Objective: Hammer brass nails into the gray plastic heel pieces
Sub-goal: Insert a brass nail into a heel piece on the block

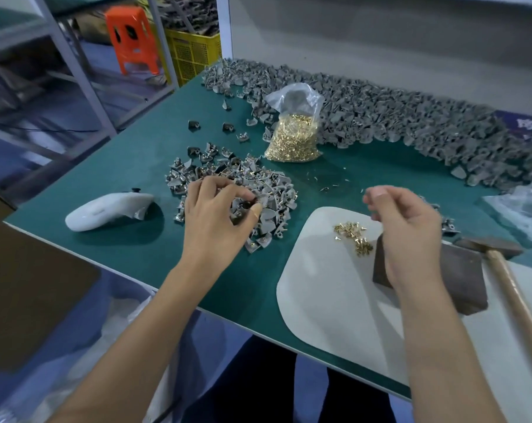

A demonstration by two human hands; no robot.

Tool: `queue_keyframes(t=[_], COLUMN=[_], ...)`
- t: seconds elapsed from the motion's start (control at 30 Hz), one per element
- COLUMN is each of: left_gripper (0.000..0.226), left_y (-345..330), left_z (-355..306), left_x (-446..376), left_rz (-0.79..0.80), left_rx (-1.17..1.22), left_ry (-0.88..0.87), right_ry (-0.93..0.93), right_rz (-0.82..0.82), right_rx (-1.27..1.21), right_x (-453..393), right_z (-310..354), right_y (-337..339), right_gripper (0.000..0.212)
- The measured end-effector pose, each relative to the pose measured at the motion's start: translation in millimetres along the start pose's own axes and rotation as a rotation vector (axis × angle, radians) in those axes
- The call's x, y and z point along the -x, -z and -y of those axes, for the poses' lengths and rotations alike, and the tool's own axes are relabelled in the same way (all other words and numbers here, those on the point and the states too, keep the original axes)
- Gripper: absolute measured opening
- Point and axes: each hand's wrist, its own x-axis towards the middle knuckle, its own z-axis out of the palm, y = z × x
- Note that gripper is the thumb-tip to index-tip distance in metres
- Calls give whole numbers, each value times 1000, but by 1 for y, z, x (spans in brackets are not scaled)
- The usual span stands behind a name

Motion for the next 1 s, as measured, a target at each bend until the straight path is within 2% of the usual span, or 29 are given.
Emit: queue_keyframes(t=[0.07, 0.1, 0.27, 0.43, 0.53, 0.63, 0.77, 1.0], left_gripper=[14, 14, 10, 9, 8, 8, 7, 6], left_y=[2, 2, 6, -4, -18, -35, -56, -73], left_z=[-1, -2, -8, -39, -58, -70, -79, -79], left_x=[3, 4, 22, 38, 37, 29, 16, 7], left_rz=[-23, -31, 4, 277, 364, 419, 453, 423], left_rx=[28, 41, 70, 162, 194, 192, 160, 155], left_ry=[-66, -99, -201, -289, -292, -257, -204, -205], right_ry=[-118, -138, -4, 100, 195, 182, 75, 2], right_rz=[-62, -68, -5, -109, -176, -198, -216, -238], right_rx=[-236, -269, -1, 124, 297, 348, 283, 236], right_x=[-5, -5, 3, 11, 17, 16, 13, 11], right_z=[0, 0, -2, 2, 2, 2, 5, 7], right_y=[7, 9, 2, 4, 6, 7, 11, 13], right_gripper=[23, 23, 19, 16, 14, 13, 15, 14])
